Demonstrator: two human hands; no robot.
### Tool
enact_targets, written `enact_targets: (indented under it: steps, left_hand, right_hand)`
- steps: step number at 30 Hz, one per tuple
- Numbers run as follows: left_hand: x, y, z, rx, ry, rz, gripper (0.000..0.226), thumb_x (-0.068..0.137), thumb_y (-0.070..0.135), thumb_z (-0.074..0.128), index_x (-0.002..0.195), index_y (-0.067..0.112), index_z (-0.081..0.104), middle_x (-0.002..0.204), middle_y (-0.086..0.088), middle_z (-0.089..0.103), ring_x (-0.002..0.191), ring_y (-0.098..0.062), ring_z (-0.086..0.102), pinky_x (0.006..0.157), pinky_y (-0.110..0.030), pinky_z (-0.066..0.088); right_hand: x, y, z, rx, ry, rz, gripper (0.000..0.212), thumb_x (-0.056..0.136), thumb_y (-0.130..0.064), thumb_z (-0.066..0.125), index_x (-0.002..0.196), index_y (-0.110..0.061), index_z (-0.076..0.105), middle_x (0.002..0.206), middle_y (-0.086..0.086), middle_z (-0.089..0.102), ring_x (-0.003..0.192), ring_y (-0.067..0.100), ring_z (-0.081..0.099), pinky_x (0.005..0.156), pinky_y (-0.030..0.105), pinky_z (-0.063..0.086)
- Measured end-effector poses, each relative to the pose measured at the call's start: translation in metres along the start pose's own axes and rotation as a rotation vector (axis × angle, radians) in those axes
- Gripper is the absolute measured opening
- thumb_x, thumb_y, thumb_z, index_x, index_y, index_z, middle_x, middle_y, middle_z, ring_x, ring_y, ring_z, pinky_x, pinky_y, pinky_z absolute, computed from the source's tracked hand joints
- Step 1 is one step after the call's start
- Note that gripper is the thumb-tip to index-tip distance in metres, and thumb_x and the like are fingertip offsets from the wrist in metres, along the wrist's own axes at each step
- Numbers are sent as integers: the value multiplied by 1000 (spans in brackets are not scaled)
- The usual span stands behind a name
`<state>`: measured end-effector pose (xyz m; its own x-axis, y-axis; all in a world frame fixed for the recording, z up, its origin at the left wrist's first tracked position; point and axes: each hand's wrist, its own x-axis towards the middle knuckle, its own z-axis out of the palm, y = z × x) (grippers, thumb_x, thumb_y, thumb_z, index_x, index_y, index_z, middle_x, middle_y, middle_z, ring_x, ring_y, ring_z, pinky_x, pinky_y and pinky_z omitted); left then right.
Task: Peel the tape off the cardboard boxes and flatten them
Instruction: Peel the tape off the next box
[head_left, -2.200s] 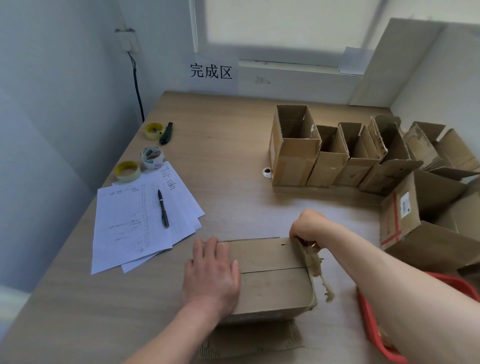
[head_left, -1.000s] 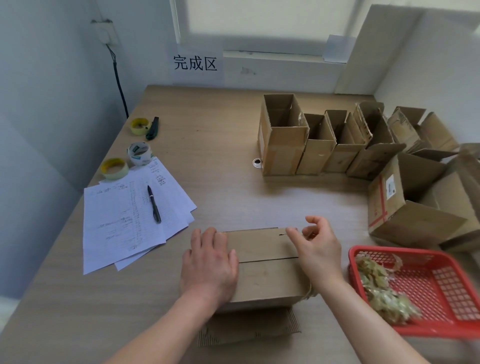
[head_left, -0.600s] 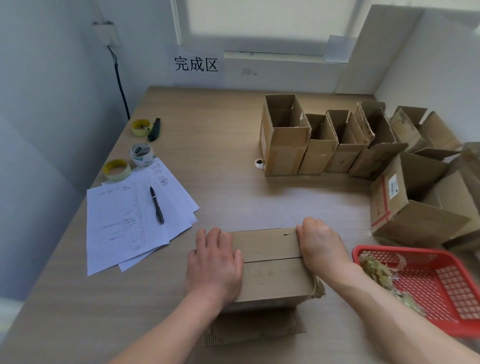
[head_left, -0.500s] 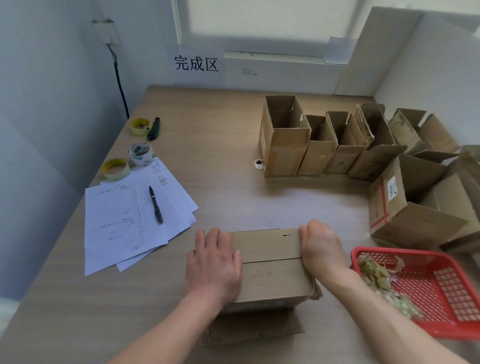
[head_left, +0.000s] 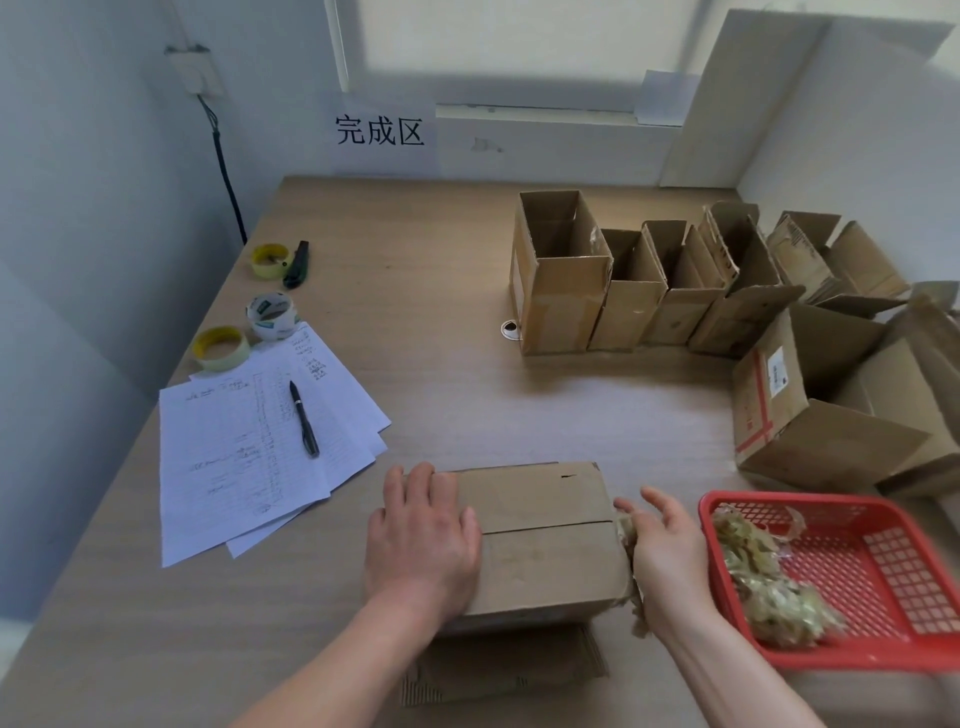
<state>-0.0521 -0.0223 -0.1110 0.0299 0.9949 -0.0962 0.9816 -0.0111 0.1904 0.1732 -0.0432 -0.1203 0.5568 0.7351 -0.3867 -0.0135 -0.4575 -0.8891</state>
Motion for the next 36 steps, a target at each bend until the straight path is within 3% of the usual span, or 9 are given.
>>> enact_targets:
  steps: [3, 7, 9, 11, 15, 21, 27, 32, 36]
  left_hand:
    - [-1, 0, 2, -5, 18, 3, 30, 95, 46, 30, 115, 27, 40, 128, 8, 36, 131, -23, 26, 93, -35, 42]
    - [-1, -1, 3, -7, 26, 0, 28, 93, 44, 29, 113, 27, 40, 125, 7, 36, 128, -22, 28, 92, -36, 42]
    - [-1, -1, 2, -9, 31, 6, 27, 93, 44, 30, 111, 26, 41, 123, 7, 38, 125, -22, 30, 91, -37, 43]
    - [-1, -1, 2, -15, 33, 8, 27, 93, 44, 31, 110, 25, 41, 120, 6, 39, 124, -23, 31, 90, -37, 44]
    - [-2, 0, -1, -28, 39, 8, 23, 95, 42, 33, 108, 24, 41, 119, 4, 40, 122, -23, 32, 92, -38, 43]
    - [-3, 1, -2, -43, 67, 31, 20, 96, 38, 36, 106, 22, 43, 117, 2, 43, 117, -23, 35, 90, -38, 43]
    - [-3, -1, -1, -49, 80, 43, 20, 96, 38, 35, 107, 22, 43, 116, 2, 45, 115, -23, 36, 89, -39, 45]
    - [-3, -1, -1, -65, 102, 49, 20, 96, 36, 36, 106, 21, 44, 115, -1, 48, 114, -24, 37, 88, -39, 43]
    - [-5, 0, -1, -70, 93, 46, 19, 97, 36, 34, 106, 22, 44, 116, 0, 47, 115, -24, 37, 89, -40, 44]
  right_hand:
    - [-17, 5, -7, -142, -9, -96, 28, 103, -13, 45, 115, -24, 68, 88, 0, 70, 61, 7, 55, 51, 24, 43]
    - [-33, 7, -12, -322, 14, -242, 26, 100, -17, 51, 114, -19, 73, 110, -1, 71, 102, 17, 62, 89, 37, 51]
    - [-33, 2, -12, -289, -24, -227, 29, 100, -33, 54, 83, -20, 74, 79, -10, 70, 80, 16, 63, 70, 38, 52]
    - [-30, -4, -12, -302, -44, -200, 45, 97, -48, 54, 64, -18, 65, 52, -10, 60, 55, 15, 56, 51, 33, 40]
    - [-22, 6, -12, -270, -6, -209, 36, 93, -47, 62, 71, -20, 69, 61, -2, 68, 56, 18, 62, 48, 32, 40]
    - [-24, 35, -5, -38, 162, -128, 39, 97, -32, 61, 63, -14, 61, 47, -6, 56, 43, 9, 50, 40, 27, 37]
    - [-23, 34, -10, 62, 94, -29, 39, 102, -27, 53, 68, -7, 57, 44, -4, 49, 36, 11, 47, 32, 25, 34]
    - [-21, 8, -22, -196, -13, -138, 41, 100, -56, 38, 105, -22, 60, 87, -2, 62, 77, 19, 63, 62, 34, 51]
    - [-19, 5, -15, -491, -102, -254, 46, 99, -55, 44, 78, -18, 61, 74, -3, 62, 76, 22, 61, 64, 37, 44]
